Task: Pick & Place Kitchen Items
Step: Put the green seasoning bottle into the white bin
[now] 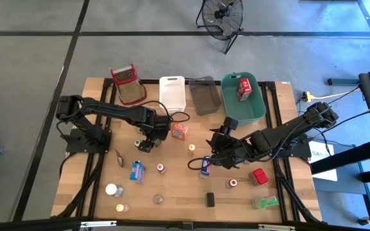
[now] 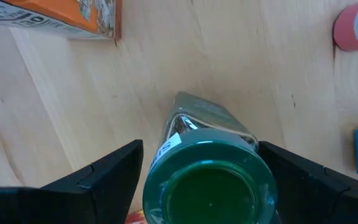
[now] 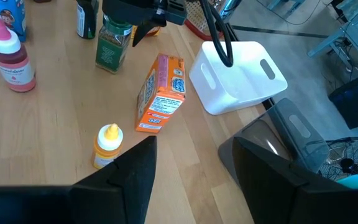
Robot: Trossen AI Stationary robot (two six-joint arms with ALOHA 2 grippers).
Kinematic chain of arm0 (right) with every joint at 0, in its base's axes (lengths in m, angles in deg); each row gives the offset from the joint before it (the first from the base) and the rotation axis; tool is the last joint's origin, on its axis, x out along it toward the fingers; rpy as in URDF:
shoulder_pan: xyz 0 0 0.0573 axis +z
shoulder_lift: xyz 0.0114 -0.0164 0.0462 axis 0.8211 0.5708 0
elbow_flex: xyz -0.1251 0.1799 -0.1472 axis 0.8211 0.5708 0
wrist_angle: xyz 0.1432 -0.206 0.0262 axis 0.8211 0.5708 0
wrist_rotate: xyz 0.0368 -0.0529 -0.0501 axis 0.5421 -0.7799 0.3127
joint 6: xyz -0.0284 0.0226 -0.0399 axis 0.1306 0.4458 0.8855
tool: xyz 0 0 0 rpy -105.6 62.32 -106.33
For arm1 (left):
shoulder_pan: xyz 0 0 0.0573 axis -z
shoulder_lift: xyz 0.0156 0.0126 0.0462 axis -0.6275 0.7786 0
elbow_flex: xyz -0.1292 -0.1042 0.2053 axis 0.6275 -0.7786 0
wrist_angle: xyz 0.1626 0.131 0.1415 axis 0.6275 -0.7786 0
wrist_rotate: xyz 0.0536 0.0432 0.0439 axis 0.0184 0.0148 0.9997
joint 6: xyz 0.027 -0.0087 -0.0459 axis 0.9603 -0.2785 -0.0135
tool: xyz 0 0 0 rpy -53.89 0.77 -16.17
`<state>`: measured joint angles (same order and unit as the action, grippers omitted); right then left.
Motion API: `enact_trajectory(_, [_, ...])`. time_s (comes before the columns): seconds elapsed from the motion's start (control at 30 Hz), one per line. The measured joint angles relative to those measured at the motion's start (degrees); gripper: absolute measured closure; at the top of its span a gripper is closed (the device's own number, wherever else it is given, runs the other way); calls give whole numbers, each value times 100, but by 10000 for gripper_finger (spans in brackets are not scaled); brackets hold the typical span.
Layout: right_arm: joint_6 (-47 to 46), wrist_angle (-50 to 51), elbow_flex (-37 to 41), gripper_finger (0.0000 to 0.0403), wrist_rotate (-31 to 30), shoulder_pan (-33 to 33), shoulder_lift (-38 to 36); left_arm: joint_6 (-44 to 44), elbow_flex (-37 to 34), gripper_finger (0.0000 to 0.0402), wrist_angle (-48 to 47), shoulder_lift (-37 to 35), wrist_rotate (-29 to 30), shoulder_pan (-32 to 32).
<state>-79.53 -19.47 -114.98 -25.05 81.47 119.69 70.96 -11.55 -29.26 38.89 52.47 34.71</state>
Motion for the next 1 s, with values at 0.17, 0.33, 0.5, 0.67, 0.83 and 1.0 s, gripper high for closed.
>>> enact_trajectory(0.17, [-24,-2,0,192,-2,-1,0,143,0,93,26,0,0,0])
enact_trajectory(0.33, [-26,-2,0,192,-2,-1,0,486,0,93,24,0,0,0])
enact_trajectory(0.5, [-29,-2,0,192,-2,-1,0,514,0,94,23,0,0,0])
enact_trajectory(0.67, [-42,-2,0,192,-2,1,0,509,0,96,22,0,-2,0])
enact_trajectory(0.83, [-42,-4,0,192,-2,1,0,509,0,116,22,0,-1,-7])
enact_trajectory(1.0, [-40,-4,0,192,-4,1,0,496,0,152,22,0,26,-9])
